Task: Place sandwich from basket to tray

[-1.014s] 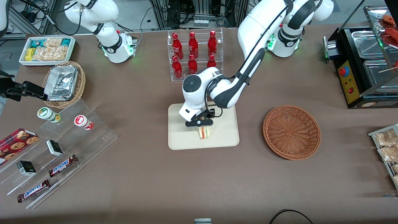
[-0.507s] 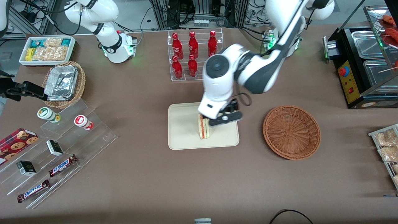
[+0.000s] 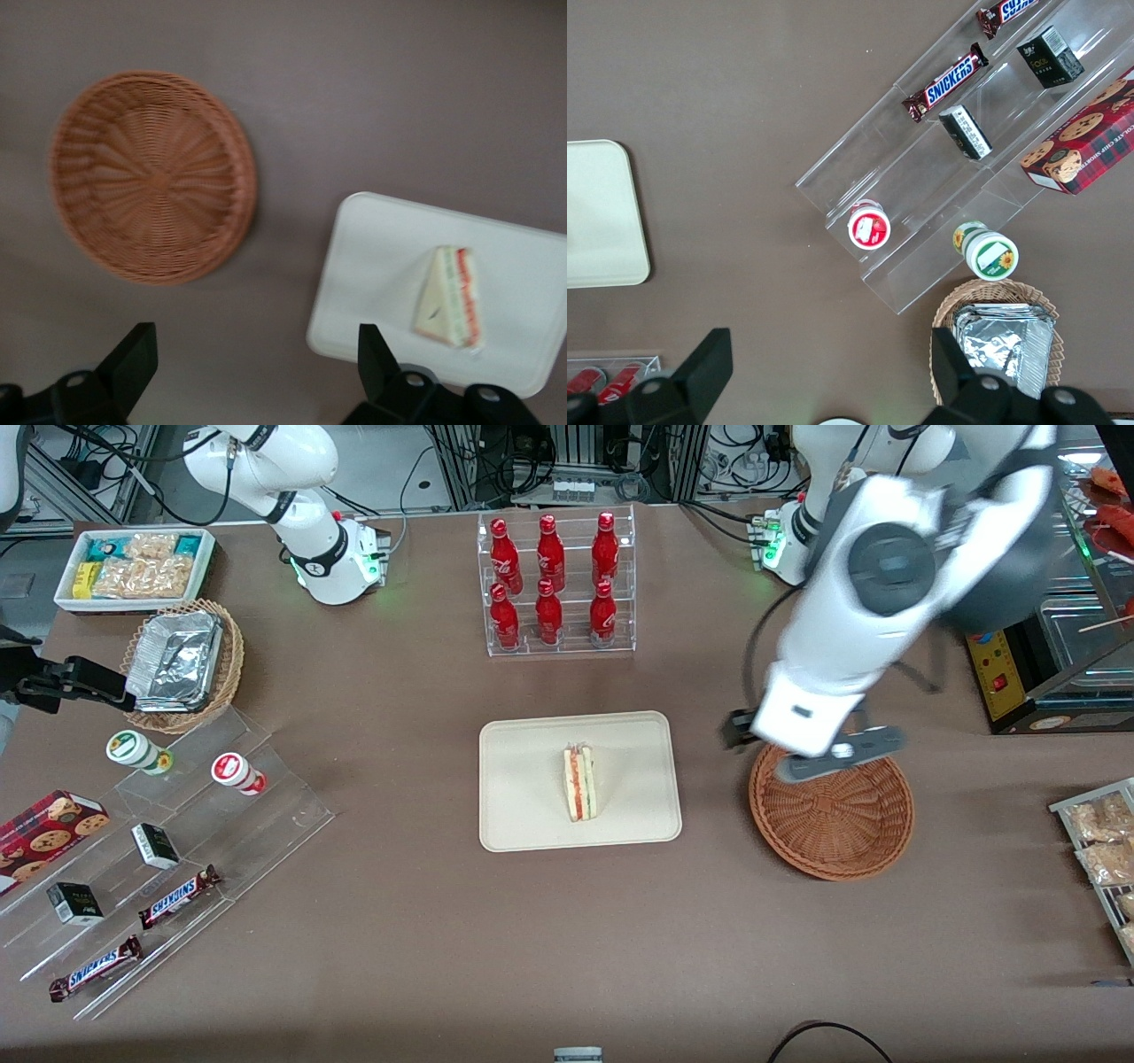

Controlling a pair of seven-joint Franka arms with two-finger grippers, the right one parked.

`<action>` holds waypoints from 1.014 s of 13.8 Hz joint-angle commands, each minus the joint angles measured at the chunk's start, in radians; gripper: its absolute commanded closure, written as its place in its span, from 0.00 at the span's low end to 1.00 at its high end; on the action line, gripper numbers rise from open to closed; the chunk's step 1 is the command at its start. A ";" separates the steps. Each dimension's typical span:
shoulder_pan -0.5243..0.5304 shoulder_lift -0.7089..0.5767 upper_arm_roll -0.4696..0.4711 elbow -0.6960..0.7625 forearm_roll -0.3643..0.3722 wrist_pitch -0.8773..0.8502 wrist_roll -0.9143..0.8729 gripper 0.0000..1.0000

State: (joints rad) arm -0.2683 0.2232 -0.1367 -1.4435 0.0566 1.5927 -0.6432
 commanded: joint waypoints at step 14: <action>0.327 -0.340 0.003 -0.288 -0.052 -0.054 0.648 0.00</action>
State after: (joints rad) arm 0.0490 -0.0809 -0.1272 -1.7000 0.0258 1.5366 -0.0248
